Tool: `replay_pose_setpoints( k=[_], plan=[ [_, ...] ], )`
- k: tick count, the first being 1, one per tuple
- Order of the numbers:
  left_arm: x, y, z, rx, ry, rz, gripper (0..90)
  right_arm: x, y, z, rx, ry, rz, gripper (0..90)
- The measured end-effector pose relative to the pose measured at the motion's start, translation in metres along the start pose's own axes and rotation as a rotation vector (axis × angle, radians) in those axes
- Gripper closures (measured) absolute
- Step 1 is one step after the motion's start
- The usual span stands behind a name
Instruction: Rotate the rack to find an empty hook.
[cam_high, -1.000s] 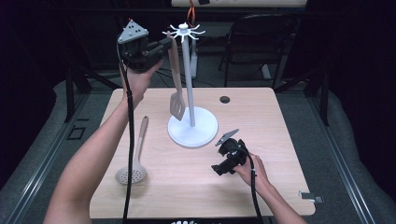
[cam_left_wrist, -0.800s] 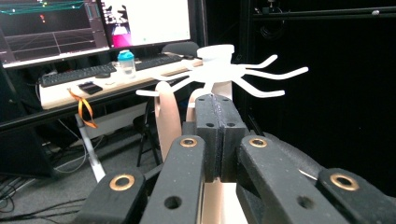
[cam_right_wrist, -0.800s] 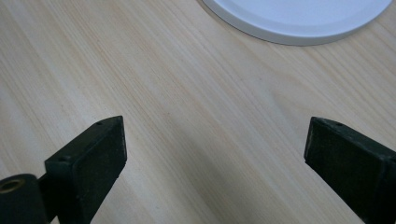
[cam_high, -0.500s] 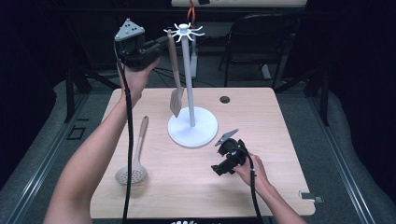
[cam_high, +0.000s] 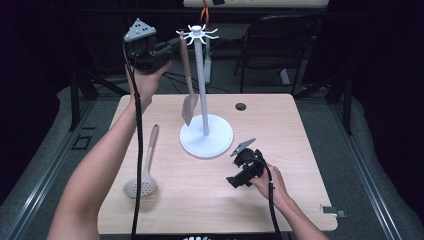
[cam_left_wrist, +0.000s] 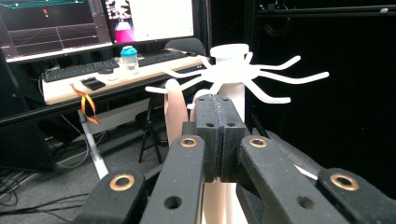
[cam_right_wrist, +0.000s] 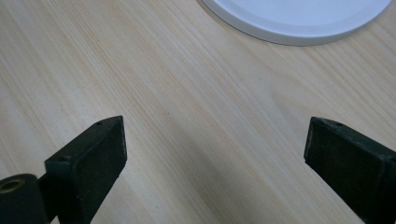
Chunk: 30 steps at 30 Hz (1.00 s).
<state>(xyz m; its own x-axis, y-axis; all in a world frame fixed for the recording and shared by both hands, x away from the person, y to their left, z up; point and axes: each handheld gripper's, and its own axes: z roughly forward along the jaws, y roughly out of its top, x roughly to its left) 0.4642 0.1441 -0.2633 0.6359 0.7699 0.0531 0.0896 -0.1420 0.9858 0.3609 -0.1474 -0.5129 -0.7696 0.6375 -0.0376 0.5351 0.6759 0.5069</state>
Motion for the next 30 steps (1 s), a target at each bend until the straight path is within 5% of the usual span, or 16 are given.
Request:
replay_pose_setpoints(
  k=[12,30],
  plan=[
    [0.007,-0.009,-0.013,-0.022,0.015,-0.048,81.6,0.000,0.000,-0.001,-0.003,0.002,-0.003,5.6],
    [0.015,-0.063,-0.028,0.161,0.000,-0.069,23.0,0.001,0.000,0.002,0.008,0.003,-0.008,5.8]
  ],
)
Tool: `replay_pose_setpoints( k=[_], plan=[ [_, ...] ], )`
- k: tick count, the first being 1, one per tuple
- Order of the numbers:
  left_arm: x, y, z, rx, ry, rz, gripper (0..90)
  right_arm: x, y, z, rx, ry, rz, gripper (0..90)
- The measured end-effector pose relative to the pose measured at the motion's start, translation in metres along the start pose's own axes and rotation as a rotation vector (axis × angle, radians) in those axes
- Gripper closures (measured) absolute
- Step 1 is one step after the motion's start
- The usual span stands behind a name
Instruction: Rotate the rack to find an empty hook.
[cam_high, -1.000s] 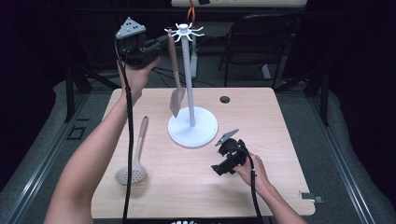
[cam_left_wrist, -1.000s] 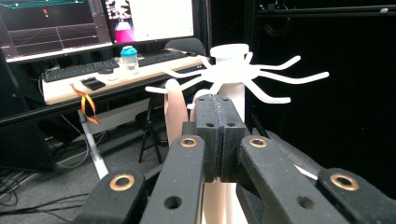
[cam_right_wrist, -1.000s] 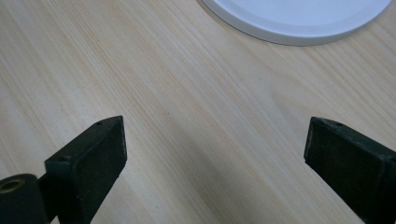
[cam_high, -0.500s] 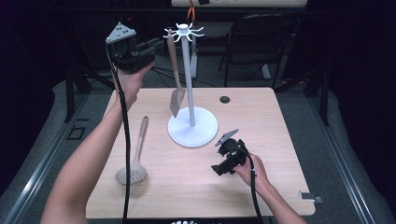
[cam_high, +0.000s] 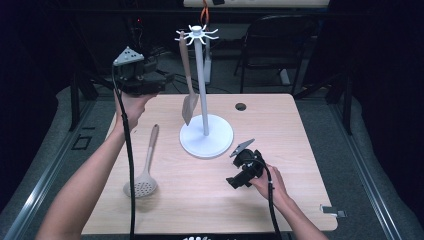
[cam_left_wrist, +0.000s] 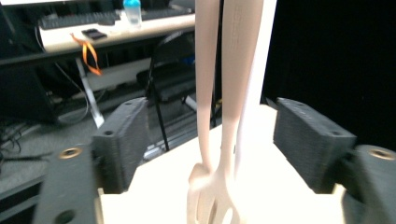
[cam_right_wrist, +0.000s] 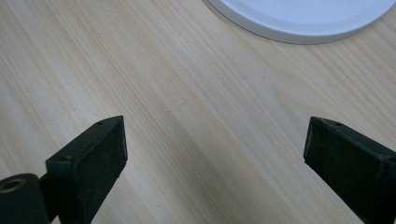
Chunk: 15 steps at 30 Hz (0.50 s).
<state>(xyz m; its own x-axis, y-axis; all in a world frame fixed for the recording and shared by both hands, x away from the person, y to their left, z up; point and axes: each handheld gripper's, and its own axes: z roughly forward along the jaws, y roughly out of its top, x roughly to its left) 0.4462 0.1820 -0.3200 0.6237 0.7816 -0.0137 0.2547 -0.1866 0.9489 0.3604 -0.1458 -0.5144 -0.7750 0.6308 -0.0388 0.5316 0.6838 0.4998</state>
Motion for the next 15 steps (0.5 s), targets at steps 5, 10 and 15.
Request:
replay_pose_setpoints(
  k=[5,10,15],
  plan=[
    [-0.001,-0.021,-0.002,0.051,0.015,0.010,15.7,0.000,0.000,0.000,0.000,0.000,-0.001,5.8],
    [-0.002,-0.044,-0.004,0.102,0.046,0.020,12.2,0.000,0.000,0.001,-0.003,-0.002,0.002,5.8],
    [-0.003,-0.073,-0.008,0.150,0.071,0.015,8.6,0.000,0.000,0.001,0.002,-0.003,-0.003,5.9]
  ],
)
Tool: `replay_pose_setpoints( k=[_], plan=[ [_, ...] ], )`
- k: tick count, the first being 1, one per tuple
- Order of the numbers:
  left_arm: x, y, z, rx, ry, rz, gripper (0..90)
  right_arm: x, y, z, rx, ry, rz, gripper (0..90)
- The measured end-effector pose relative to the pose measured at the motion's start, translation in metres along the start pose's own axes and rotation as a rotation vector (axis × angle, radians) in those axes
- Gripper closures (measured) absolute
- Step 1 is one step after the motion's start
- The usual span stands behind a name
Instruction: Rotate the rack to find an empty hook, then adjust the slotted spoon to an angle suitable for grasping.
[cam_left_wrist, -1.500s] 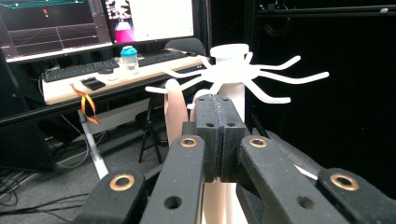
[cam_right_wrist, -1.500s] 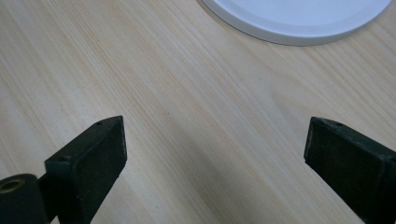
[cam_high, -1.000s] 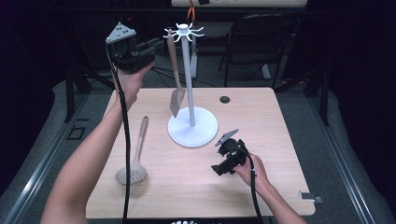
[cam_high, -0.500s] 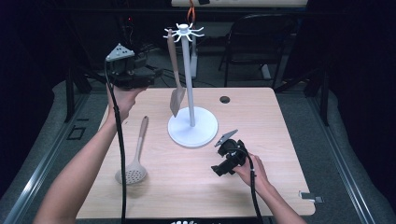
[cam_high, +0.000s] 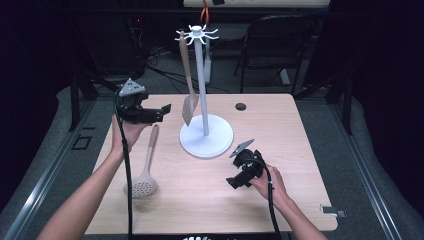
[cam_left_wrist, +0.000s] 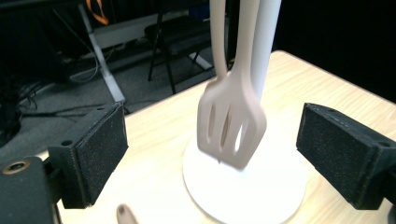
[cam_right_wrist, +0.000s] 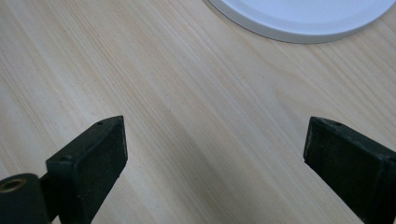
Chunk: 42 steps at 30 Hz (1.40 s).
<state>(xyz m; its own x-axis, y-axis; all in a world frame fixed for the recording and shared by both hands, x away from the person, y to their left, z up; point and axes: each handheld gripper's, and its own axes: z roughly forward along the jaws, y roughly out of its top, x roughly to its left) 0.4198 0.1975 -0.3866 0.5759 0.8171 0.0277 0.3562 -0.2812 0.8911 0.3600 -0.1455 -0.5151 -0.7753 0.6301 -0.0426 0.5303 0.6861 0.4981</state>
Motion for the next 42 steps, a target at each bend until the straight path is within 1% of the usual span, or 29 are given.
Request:
replay_pose_setpoints(
  k=[3,4,5,6,7,9,12,16,18,19,21,22,24,26,28,31,32,34,36,38,40,41,42],
  plan=[
    [-0.001,-0.016,0.002,0.031,0.015,0.001,7.8,0.001,0.000,0.000,-0.008,0.003,0.010,5.9],
    [0.000,-0.021,0.002,0.037,0.014,-0.006,7.2,0.001,0.000,0.000,-0.008,0.001,0.005,5.9],
    [-0.001,-0.026,0.002,0.041,0.011,-0.015,6.8,0.001,0.000,0.001,-0.015,0.001,0.011,5.9],
    [-0.001,-0.031,0.002,0.049,0.015,-0.015,6.6,0.000,0.000,0.000,0.000,-0.005,-0.002,5.9],
    [-0.002,-0.036,0.002,0.056,0.022,-0.013,6.2,0.000,0.000,-0.001,0.002,-0.008,-0.004,5.9],
    [-0.003,-0.048,0.002,0.064,0.025,-0.019,5.9,0.000,0.000,0.000,-0.004,-0.010,0.002,6.0],
    [-0.004,-0.066,0.004,0.085,0.030,-0.028,5.0,-0.001,0.000,0.000,0.004,-0.005,0.001,6.0],
    [-0.001,-0.086,0.006,0.095,0.041,-0.070,3.8,0.000,-0.001,0.002,0.004,-0.005,0.003,6.1],
    [0.000,-0.095,0.008,0.109,0.057,-0.076,2.9,0.000,-0.001,0.003,-0.007,-0.005,0.014,6.1],
    [0.000,-0.096,0.009,0.125,0.063,-0.071,2.5,-0.001,-0.001,0.002,0.001,-0.002,0.006,6.1],
    [0.000,-0.102,0.009,0.145,0.088,-0.063,1.7,-0.001,-0.001,0.002,-0.002,-0.001,0.009,6.1],
    [0.000,-0.104,0.010,0.153,0.092,-0.064,1.6,-0.001,-0.001,0.003,-0.009,-0.001,0.015,6.1],
    [0.000,-0.108,0.010,0.174,0.103,-0.056,1.1,-0.001,-0.001,0.002,-0.004,0.001,0.014,6.0],
    [0.002,-0.112,0.011,0.189,0.109,-0.059,0.9,-0.001,-0.001,0.003,0.001,0.002,0.020,5.5],
    [0.004,-0.114,0.011,0.199,0.110,-0.064,0.7,-0.002,-0.002,0.003,0.005,0.012,0.032,4.7],
    [0.006,-0.118,0.011,0.217,0.132,-0.064,0.6,-0.002,-0.002,0.004,0.005,0.015,0.029,3.8],
    [0.007,-0.119,0.011,0.214,0.144,-0.065,0.6,-0.002,-0.002,0.005,0.004,0.022,0.032,3.5],
    [0.010,-0.122,0.011,0.223,0.156,-0.071,0.2,-0.002,-0.001,0.005,0.012,0.021,0.025,3.3],
    [0.012,-0.126,0.011,0.231,0.167,-0.082,0.2,-0.002,-0.001,0.005,0.007,0.014,0.029,3.0],
    [0.014,-0.131,0.013,0.258,0.164,-0.089,0.2,-0.001,-0.001,0.005,0.009,0.014,0.028,2.9],
    [0.016,-0.136,0.015,0.279,0.174,-0.098,0.2,0.000,0.000,0.005,0.015,0.009,0.018,2.9],
    [0.017,-0.137,0.017,0.297,0.174,-0.106,0.2,0.001,0.001,0.005,0.020,0.005,0.010,2.9],
    [0.018,-0.139,0.018,0.314,0.180,-0.118,0.2,0.001,0.001,0.005,0.012,0.008,0.005,2.9]
  ],
)
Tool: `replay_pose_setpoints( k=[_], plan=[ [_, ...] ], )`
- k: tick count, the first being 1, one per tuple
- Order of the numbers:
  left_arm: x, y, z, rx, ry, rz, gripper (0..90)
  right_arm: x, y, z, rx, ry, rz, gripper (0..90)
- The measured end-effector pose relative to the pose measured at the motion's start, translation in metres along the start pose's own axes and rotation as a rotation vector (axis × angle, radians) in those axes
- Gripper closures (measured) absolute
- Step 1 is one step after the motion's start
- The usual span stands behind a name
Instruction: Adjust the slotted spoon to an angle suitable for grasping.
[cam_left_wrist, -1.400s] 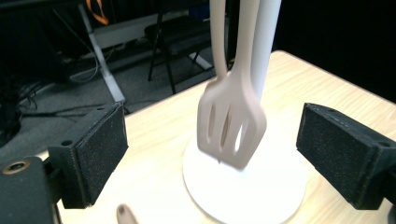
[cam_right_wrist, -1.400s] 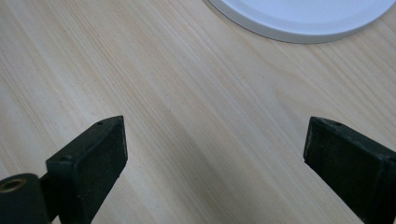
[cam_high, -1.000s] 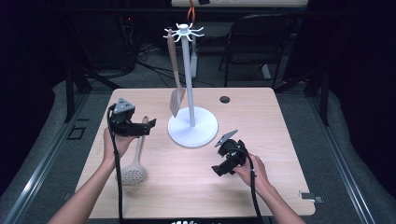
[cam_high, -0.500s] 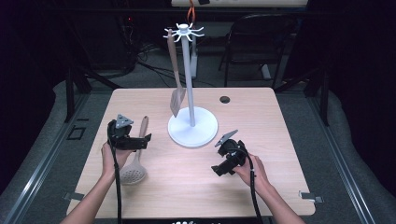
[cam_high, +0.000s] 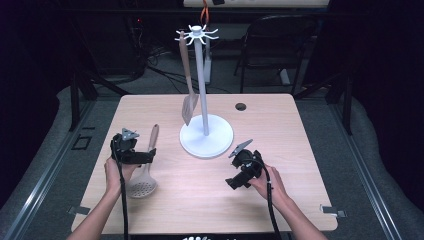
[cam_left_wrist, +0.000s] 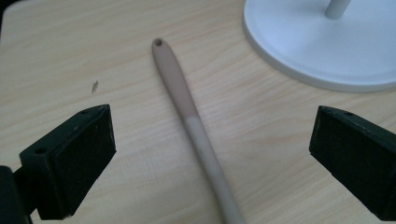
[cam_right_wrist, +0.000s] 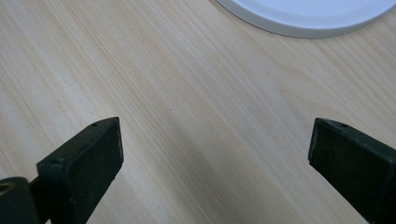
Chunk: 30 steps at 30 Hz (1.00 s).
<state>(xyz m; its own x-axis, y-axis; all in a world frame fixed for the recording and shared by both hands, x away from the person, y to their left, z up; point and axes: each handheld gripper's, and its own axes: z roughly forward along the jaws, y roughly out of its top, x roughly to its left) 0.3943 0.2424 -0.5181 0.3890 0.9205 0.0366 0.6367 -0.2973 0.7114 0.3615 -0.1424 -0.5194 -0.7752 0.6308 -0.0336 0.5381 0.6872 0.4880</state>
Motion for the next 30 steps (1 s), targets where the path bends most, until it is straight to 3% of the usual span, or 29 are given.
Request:
replay_pose_setpoints(
  k=[3,6,8,10,11,14,21,30],
  plan=[
    [0.003,-0.003,0.008,0.051,0.033,-0.027,1.2,0.000,-0.001,0.000,0.018,-0.004,-0.011,3.1],
    [0.004,-0.007,0.015,0.092,0.030,-0.054,7.3,-0.002,-0.001,0.000,0.012,-0.013,-0.002,3.2],
    [0.005,-0.008,0.019,0.111,0.012,-0.057,18.4,-0.002,-0.001,0.001,0.003,-0.013,0.004,3.4],
    [0.006,-0.010,0.022,0.121,-0.009,-0.068,21.0,-0.002,-0.001,0.001,0.008,-0.010,0.002,3.7],
    [0.006,-0.011,0.023,0.123,-0.022,-0.066,26.6,-0.002,-0.001,0.002,0.011,-0.010,0.002,3.7],
    [0.003,-0.015,0.029,0.147,-0.006,-0.027,35.4,-0.002,0.000,0.002,0.025,-0.011,-0.008,3.9],
    [0.001,-0.018,0.041,0.199,-0.017,0.005,59.1,-0.003,-0.001,0.003,0.023,-0.014,0.000,4.6],
    [-0.003,-0.016,0.045,0.255,-0.025,0.041,65.0,0.000,-0.001,0.004,0.033,-0.015,-0.014,5.1]
  ],
)
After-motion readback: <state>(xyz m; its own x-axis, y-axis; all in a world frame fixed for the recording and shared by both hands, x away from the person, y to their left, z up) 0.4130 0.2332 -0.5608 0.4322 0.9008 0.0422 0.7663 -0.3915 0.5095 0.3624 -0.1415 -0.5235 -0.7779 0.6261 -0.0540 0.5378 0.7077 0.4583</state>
